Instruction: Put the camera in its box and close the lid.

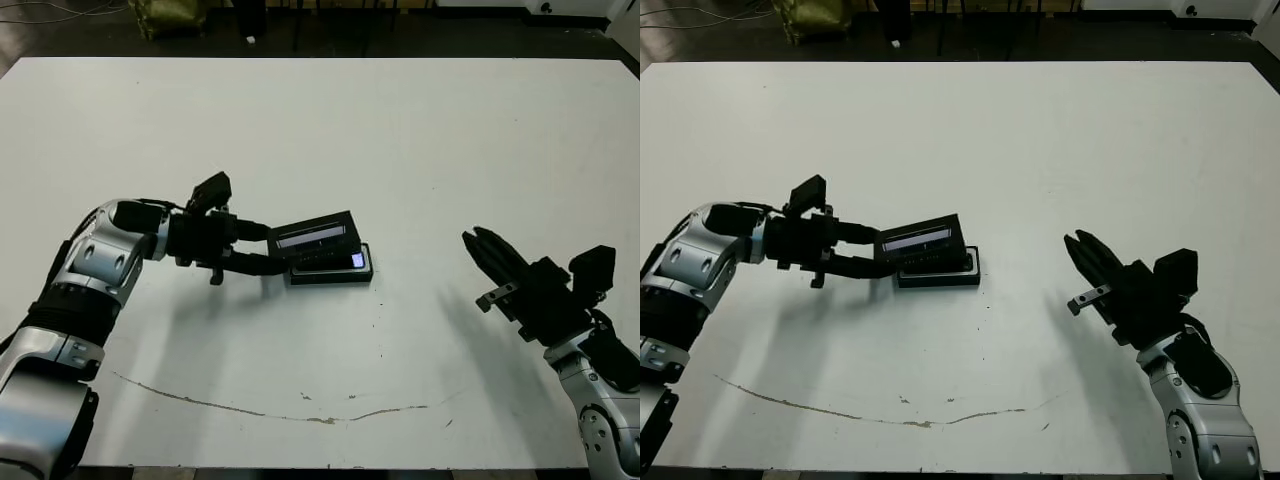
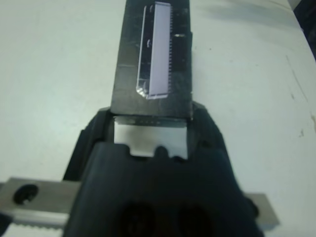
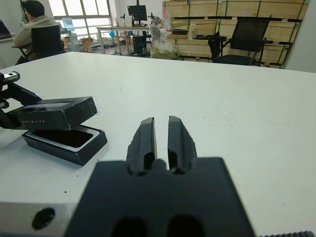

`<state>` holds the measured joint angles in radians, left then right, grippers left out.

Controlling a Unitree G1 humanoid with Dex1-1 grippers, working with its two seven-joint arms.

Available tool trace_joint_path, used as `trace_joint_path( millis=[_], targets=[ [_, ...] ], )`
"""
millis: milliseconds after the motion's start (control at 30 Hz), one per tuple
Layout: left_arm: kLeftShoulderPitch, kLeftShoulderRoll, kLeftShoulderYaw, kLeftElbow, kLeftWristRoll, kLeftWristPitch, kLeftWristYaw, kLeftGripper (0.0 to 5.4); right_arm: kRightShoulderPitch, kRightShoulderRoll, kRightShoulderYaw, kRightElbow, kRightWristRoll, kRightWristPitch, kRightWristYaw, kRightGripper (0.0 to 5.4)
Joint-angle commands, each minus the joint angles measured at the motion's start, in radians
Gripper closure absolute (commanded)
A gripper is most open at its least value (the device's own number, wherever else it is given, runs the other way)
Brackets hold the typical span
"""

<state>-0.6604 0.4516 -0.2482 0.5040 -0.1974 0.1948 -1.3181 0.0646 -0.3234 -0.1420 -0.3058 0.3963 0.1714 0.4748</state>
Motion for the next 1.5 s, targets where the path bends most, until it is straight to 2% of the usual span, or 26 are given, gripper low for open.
trace_joint_path(
  millis=[33,233,700,1033,1167,1500],
  targets=[
    [0.025,-0.007,-0.004,0.024,0.010,-0.019,-0.013,3.47,0.017,-0.005,0.004,-0.028,-0.009,0.027,-0.018,5.40],
    [0.037,-0.010,0.006,0.030,0.009,-0.030,-0.014,3.47,0.009,-0.005,0.002,0.004,-0.004,0.007,0.002,5.40],
    [0.028,-0.028,0.000,0.066,0.026,-0.067,-0.019,3.47,0.026,-0.007,-0.003,-0.062,0.026,0.057,-0.013,5.40],
    [0.003,-0.062,-0.010,0.112,0.048,-0.090,-0.026,3.47,0.025,-0.006,-0.001,-0.057,0.028,0.044,-0.003,5.40],
    [-0.002,-0.077,-0.010,0.124,0.056,-0.116,-0.017,3.47,0.023,-0.006,0.000,-0.044,0.021,0.018,0.009,5.40],
    [-0.019,-0.109,-0.031,0.128,0.105,-0.135,0.026,3.47,0.030,-0.005,-0.002,-0.066,0.043,0.056,-0.009,5.40]
  ],
)
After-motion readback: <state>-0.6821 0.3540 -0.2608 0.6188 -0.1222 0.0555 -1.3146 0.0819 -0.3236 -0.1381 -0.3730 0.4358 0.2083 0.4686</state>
